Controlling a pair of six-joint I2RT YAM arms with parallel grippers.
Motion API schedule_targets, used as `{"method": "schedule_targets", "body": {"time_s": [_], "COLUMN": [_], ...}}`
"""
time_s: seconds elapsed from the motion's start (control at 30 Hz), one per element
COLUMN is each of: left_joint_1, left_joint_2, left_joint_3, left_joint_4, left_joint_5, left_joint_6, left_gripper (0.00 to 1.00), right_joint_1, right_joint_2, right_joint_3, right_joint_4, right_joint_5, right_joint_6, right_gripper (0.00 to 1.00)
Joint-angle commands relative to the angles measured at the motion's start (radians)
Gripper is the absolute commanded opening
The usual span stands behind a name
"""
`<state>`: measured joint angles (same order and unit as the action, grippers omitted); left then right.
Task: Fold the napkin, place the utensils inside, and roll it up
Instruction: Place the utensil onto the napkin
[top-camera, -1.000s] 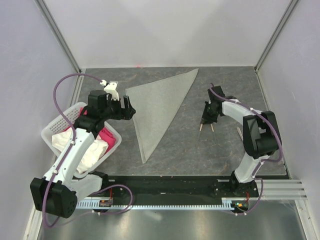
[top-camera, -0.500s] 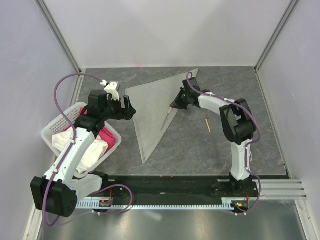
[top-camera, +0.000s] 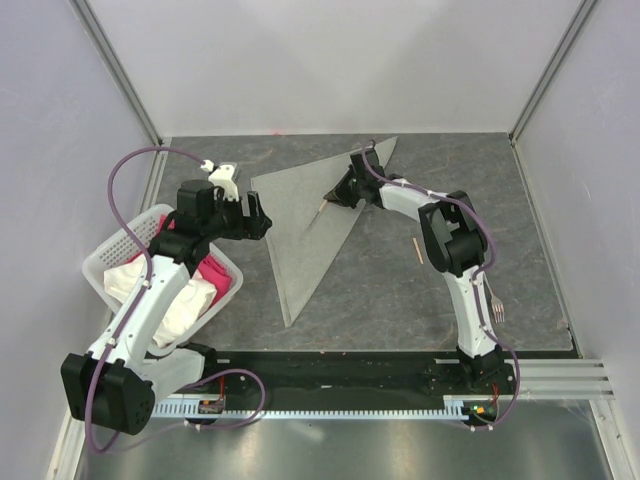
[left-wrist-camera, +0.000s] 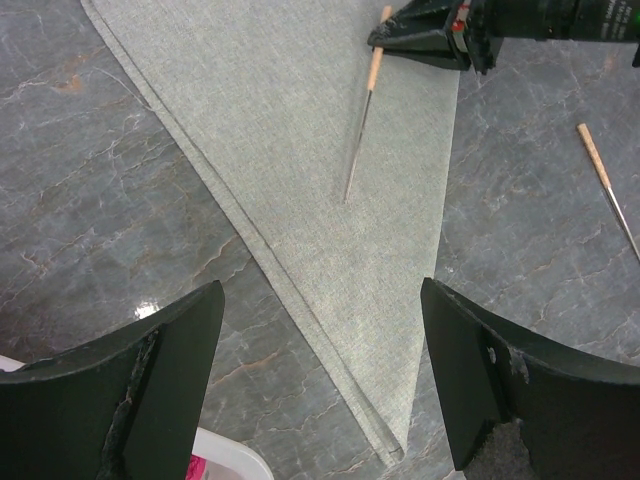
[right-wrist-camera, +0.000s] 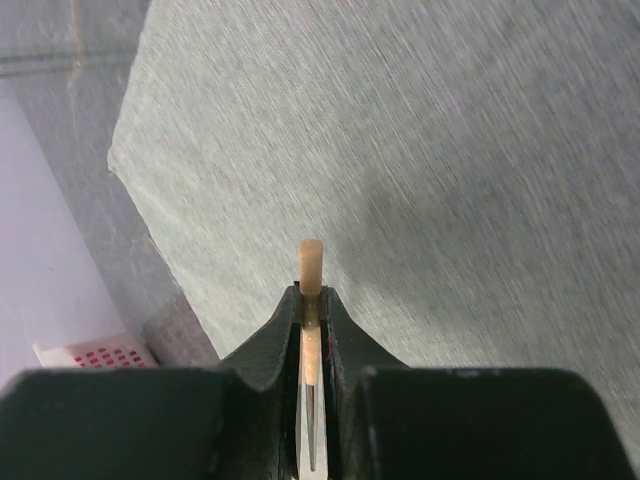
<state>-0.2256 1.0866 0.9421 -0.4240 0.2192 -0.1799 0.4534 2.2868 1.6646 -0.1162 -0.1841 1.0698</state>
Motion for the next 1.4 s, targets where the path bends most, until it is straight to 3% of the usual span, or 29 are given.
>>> {"method": "schedule_targets", "body": {"time_s": [0.0,0.3,0.7,0.77,0.8,0.83,0.93,1.17,1.23,1.37], "left_joint_1": [0.003,0.003,0.003,0.003,0.003,0.003,0.003,0.003,0.003,0.003], "left_joint_2": [-0.013,-0.014,-0.016,-0.016,-0.016,-0.016,-0.016,-0.013,-0.014,-0.017], "left_joint_3": [0.000,0.000,0.000,0.000,-0.002,-0.002,-0.002,-0.002,0.000,0.000], "left_joint_4": [0.022,0.022,0.021,0.022,0.022,0.022,0.022,0.021,0.022,0.021], "left_joint_5": [-0.003,-0.004,-0.003,-0.004,-0.004,-0.006,-0.007,-0.009,-0.009,-0.009], "left_joint_6": [-0.018,-0.018,-0.018,-0.018,-0.016,-0.016,-0.016,-0.016,-0.015,-0.016], "left_gripper": [0.87,0.87,0.87,0.87,0.87,0.87,0.87,0.87,0.87,0.87], "right_joint_1": [-0.001,-0.005,-0.024,-0.028,-0.028,-0.030,-0.028,-0.044,-0.051,-0.061], "right_joint_2": [0.049,0.074,0.089,0.102,0.105,0.105,0.083,-0.168,-0.246,-0.436], "right_joint_3": [0.138,0.207,0.231,0.253,0.259,0.262,0.258,0.086,0.015,-0.141], "right_joint_4": [-0.039,-0.166,-0.215,-0.227,-0.238,-0.244,-0.250,-0.258,-0.266,-0.387], "right_joint_5": [0.040,0.074,0.101,0.100,0.094,0.092,0.081,0.084,0.089,0.266], "right_joint_6": [-0.011,-0.097,-0.131,-0.143,-0.146,-0.149,-0.171,-0.330,-0.448,-0.693], "right_gripper": [0.00,0.00,0.00,0.10,0.21,0.41,0.57,0.61,0.61,0.60]}}
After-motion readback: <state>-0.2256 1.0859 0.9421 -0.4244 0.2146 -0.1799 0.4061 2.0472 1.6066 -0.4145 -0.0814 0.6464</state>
